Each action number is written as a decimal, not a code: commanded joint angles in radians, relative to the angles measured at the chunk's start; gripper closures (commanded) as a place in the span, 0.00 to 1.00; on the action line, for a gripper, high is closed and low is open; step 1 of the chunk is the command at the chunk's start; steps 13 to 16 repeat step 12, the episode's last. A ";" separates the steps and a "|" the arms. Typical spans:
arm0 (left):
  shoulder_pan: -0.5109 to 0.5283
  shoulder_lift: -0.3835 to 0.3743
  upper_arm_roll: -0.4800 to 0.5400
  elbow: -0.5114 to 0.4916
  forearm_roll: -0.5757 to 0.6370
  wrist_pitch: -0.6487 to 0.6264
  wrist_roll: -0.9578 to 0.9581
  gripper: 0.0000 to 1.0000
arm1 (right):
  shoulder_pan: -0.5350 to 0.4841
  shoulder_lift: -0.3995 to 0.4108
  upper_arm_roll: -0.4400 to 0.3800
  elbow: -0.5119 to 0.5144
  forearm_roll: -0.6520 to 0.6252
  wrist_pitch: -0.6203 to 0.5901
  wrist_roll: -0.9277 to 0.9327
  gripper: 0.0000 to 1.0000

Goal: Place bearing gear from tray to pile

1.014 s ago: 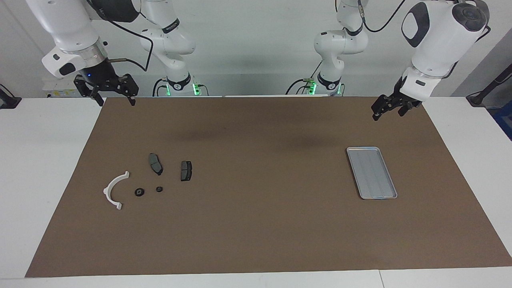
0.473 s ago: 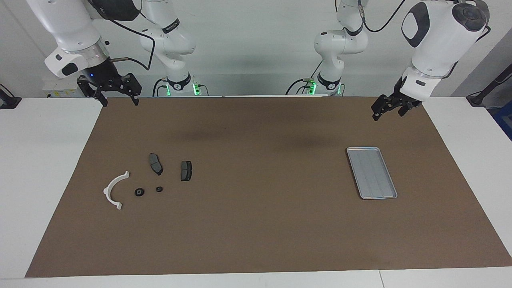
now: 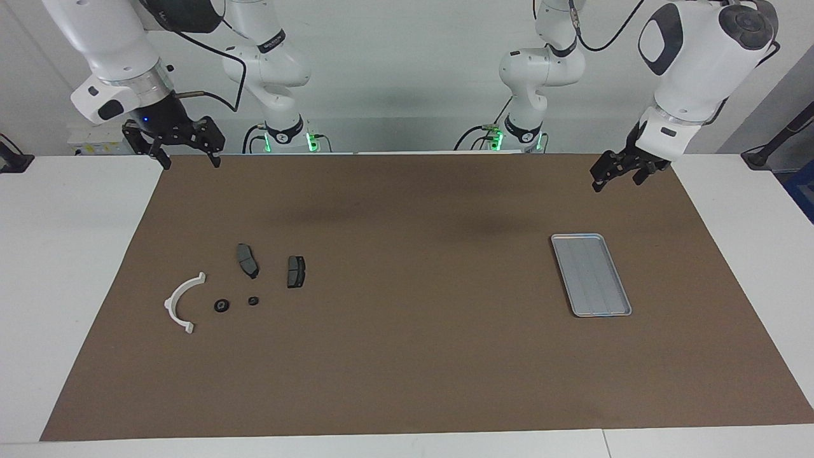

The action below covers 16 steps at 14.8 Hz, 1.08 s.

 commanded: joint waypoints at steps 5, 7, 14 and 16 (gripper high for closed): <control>0.005 -0.007 -0.004 0.004 0.013 0.000 0.006 0.00 | -0.031 -0.009 0.025 -0.001 0.017 -0.004 0.013 0.00; 0.005 -0.007 -0.004 0.004 0.013 0.000 0.006 0.00 | -0.031 -0.009 0.025 -0.001 0.016 -0.007 0.013 0.00; 0.005 -0.007 -0.004 0.004 0.013 0.000 0.006 0.00 | -0.031 -0.009 0.025 -0.001 0.017 -0.010 0.013 0.00; 0.005 -0.007 -0.004 0.004 0.013 0.000 0.006 0.00 | -0.031 -0.009 0.025 -0.001 0.017 -0.010 0.013 0.00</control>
